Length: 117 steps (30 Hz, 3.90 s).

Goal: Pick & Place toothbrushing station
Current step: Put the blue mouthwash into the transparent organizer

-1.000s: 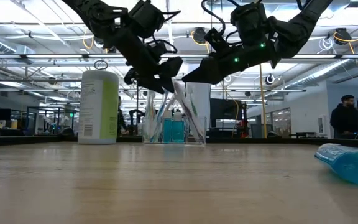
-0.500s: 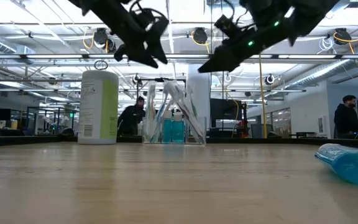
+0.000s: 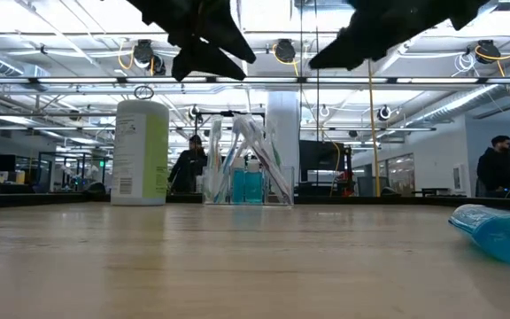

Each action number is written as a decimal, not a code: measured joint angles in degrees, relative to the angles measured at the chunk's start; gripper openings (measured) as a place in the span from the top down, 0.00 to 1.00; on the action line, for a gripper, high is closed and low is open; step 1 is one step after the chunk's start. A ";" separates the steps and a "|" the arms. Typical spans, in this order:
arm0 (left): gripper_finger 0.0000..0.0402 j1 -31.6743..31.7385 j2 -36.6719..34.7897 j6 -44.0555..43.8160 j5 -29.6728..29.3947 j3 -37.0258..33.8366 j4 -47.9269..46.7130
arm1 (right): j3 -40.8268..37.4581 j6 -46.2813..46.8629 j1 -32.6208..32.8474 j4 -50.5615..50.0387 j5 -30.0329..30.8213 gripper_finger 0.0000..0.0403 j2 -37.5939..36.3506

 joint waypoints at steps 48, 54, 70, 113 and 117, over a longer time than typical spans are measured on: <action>0.55 -2.12 -0.04 -2.11 -7.46 0.00 -1.27 | 0.13 -10.04 25.60 13.02 -24.18 0.47 36.81; 0.55 -2.27 -0.04 -2.23 -7.46 0.00 -1.31 | 0.15 -23.45 26.23 12.17 -16.66 0.51 36.94; 0.55 -2.58 -0.04 -1.77 -7.64 0.00 -1.44 | 0.13 -20.33 25.25 10.78 -19.21 0.64 37.05; 0.55 -3.27 19.74 -13.24 10.78 0.01 3.69 | -0.04 15.46 25.16 15.70 4.60 0.63 28.36; 0.55 -4.47 21.50 0.61 16.12 0.00 3.88 | -0.01 24.50 24.64 11.92 6.23 0.62 29.66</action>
